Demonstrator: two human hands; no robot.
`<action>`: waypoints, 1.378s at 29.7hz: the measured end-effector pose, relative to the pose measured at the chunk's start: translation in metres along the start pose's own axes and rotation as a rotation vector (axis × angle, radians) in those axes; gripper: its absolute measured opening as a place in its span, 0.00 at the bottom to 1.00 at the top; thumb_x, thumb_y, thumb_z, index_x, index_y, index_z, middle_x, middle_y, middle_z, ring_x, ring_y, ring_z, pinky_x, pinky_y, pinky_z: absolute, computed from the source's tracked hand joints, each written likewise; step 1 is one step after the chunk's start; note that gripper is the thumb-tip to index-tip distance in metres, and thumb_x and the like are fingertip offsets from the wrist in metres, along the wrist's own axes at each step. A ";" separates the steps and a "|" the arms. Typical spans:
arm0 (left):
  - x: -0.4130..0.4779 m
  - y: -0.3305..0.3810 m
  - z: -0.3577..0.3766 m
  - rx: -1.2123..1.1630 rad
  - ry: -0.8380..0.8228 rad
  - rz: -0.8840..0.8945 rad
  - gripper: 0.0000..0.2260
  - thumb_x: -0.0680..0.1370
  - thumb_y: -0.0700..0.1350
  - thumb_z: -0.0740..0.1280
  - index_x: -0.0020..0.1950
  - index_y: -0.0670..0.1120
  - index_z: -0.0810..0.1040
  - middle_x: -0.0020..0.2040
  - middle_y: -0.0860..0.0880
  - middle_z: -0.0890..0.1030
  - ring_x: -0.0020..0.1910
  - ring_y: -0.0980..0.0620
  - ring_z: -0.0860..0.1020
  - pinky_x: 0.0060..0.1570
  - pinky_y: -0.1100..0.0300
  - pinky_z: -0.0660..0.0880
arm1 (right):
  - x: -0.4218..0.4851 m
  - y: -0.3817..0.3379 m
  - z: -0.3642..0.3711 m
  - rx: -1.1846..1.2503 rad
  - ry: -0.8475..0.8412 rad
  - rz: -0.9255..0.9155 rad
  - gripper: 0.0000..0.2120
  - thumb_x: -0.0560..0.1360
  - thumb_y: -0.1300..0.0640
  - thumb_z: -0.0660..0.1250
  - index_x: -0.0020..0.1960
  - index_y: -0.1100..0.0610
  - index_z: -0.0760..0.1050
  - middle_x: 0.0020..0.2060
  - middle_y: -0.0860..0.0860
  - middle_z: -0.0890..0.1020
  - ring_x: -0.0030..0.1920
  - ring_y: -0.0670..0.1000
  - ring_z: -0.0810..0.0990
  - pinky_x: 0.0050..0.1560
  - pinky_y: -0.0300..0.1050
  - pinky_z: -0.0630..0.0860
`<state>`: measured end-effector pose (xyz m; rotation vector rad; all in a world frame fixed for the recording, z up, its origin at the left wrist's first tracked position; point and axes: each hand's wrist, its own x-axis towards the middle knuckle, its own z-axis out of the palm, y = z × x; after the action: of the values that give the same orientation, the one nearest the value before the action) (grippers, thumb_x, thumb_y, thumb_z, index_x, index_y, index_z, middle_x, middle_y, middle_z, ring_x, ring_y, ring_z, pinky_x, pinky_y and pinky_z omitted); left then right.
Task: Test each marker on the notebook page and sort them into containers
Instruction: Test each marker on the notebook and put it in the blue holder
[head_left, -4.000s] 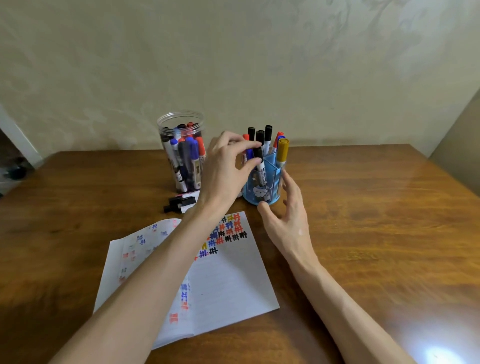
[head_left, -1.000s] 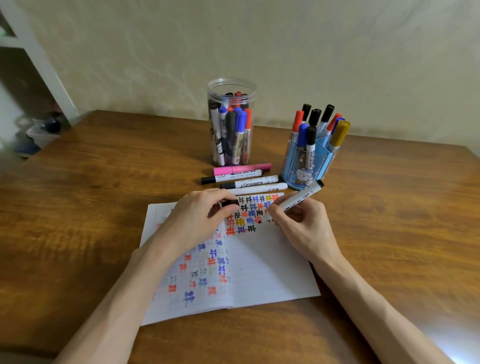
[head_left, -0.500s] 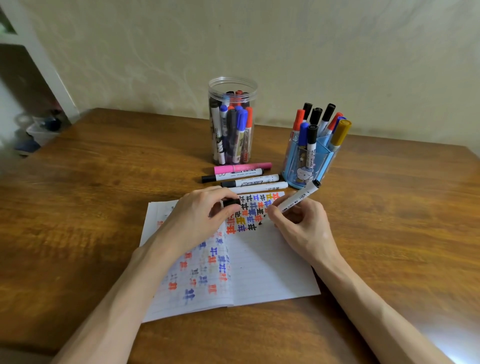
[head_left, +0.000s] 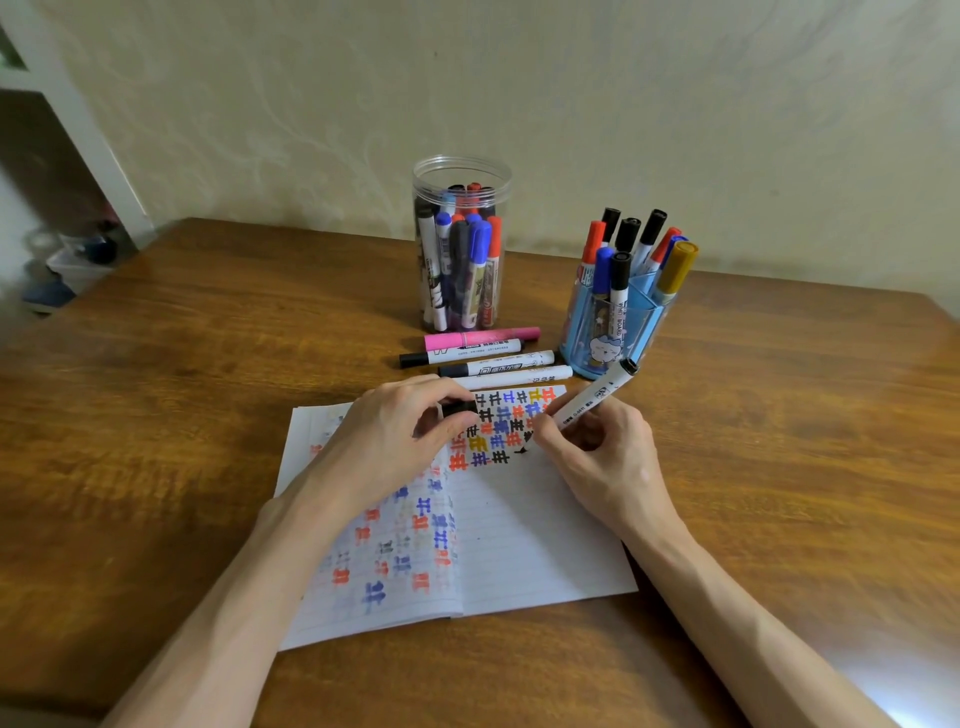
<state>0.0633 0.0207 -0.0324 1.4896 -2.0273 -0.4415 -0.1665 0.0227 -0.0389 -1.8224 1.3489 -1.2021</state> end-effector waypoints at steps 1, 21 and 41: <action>0.000 0.000 0.000 0.000 0.001 0.001 0.14 0.79 0.55 0.68 0.64 0.56 0.80 0.58 0.58 0.82 0.53 0.61 0.80 0.50 0.58 0.82 | 0.000 0.000 0.000 0.008 0.003 0.000 0.08 0.78 0.58 0.74 0.41 0.51 0.79 0.34 0.41 0.84 0.33 0.45 0.81 0.32 0.40 0.77; 0.000 -0.001 0.000 -0.009 0.010 0.008 0.14 0.79 0.54 0.69 0.64 0.55 0.81 0.58 0.58 0.83 0.54 0.60 0.80 0.50 0.60 0.81 | 0.000 0.002 -0.001 0.033 0.005 -0.012 0.07 0.77 0.56 0.72 0.41 0.50 0.77 0.35 0.40 0.83 0.33 0.46 0.80 0.32 0.39 0.77; 0.000 -0.002 0.001 -0.014 0.004 0.009 0.14 0.79 0.55 0.68 0.64 0.55 0.80 0.59 0.57 0.83 0.55 0.60 0.80 0.51 0.56 0.83 | 0.002 0.002 0.000 0.045 0.004 0.030 0.07 0.77 0.58 0.73 0.41 0.52 0.80 0.36 0.41 0.85 0.37 0.46 0.85 0.37 0.41 0.81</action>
<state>0.0646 0.0200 -0.0344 1.4706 -2.0233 -0.4479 -0.1674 0.0198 -0.0399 -1.7637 1.3365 -1.2111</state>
